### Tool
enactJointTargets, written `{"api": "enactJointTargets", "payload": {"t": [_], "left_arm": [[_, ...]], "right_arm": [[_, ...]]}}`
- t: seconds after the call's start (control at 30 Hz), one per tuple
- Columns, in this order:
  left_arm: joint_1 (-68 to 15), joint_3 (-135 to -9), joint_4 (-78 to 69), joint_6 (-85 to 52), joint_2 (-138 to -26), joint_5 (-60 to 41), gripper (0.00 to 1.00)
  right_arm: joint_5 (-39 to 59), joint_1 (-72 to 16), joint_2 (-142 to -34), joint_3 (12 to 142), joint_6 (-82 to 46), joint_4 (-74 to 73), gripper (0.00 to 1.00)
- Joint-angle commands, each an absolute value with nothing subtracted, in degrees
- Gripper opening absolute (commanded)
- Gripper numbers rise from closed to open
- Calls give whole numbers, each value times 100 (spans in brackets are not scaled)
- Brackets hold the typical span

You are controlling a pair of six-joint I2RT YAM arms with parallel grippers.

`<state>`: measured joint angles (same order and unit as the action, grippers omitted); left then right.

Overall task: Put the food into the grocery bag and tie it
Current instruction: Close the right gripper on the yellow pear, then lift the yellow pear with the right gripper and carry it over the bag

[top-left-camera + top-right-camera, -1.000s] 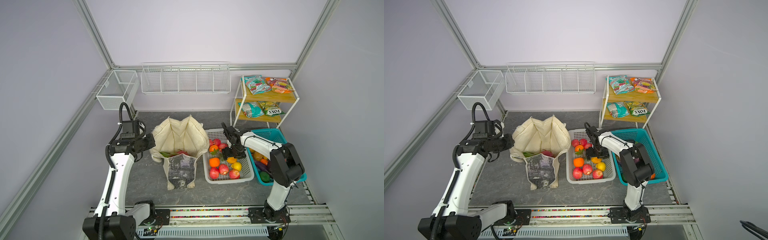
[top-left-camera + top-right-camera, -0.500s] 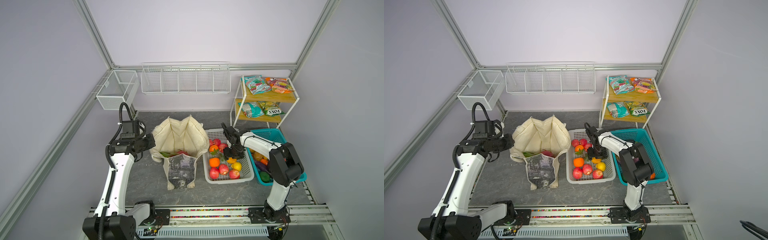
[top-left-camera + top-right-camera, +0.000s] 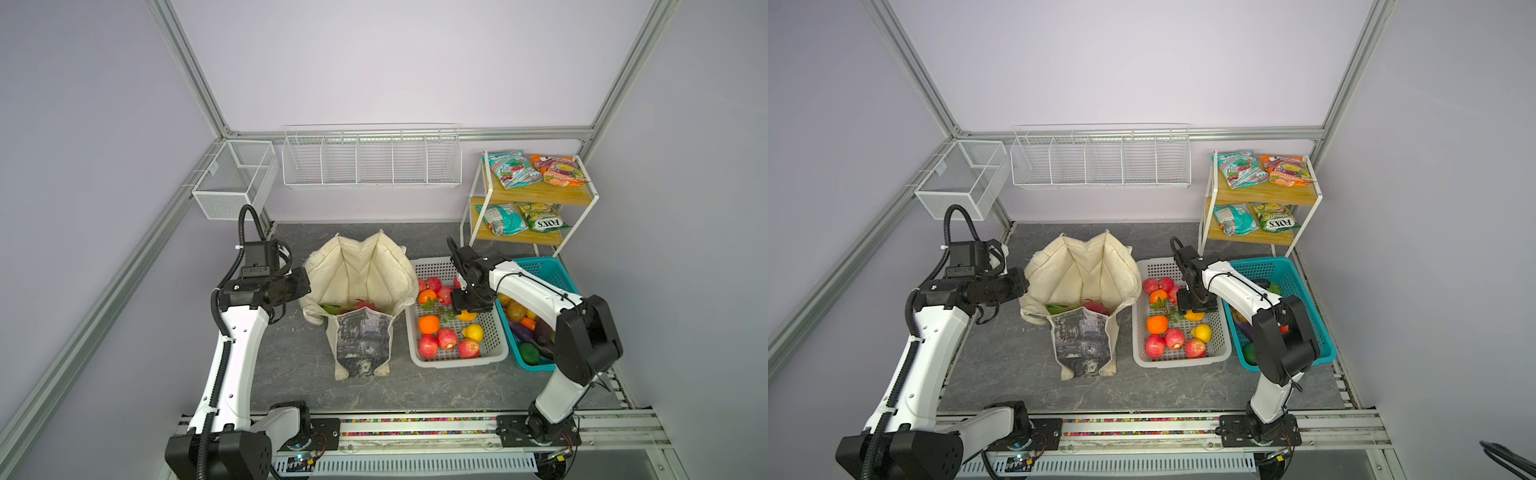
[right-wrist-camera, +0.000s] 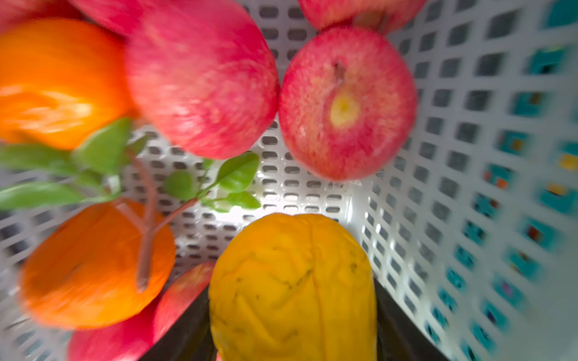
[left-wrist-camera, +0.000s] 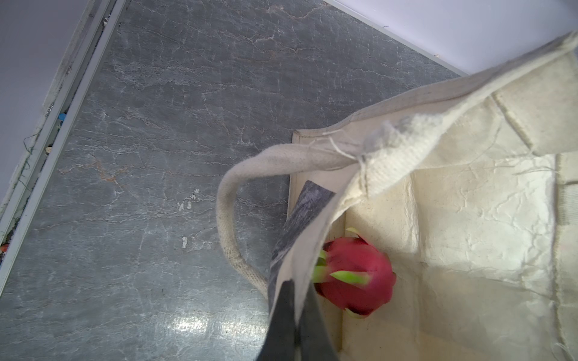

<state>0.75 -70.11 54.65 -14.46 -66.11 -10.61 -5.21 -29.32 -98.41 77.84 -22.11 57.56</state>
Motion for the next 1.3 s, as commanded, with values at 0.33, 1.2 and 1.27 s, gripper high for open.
{"api": "enactJointTargets", "payload": {"t": [0.33, 1.2, 1.27], "left_arm": [[96, -6961, 5480, -1424, -6622, -1383, 0], [97, -6957, 5409, -1433, -6497, -1618, 0], [97, -6943, 5414, -1433, -6482, -1617, 0]], "right_arm": [[-1113, -3824, -8760, 10358, -2522, 7658, 62], [-501, -5747, -12190, 14572, -2453, 7287, 59], [-387, -5748, -12371, 14596, -2435, 7120, 59]]}}
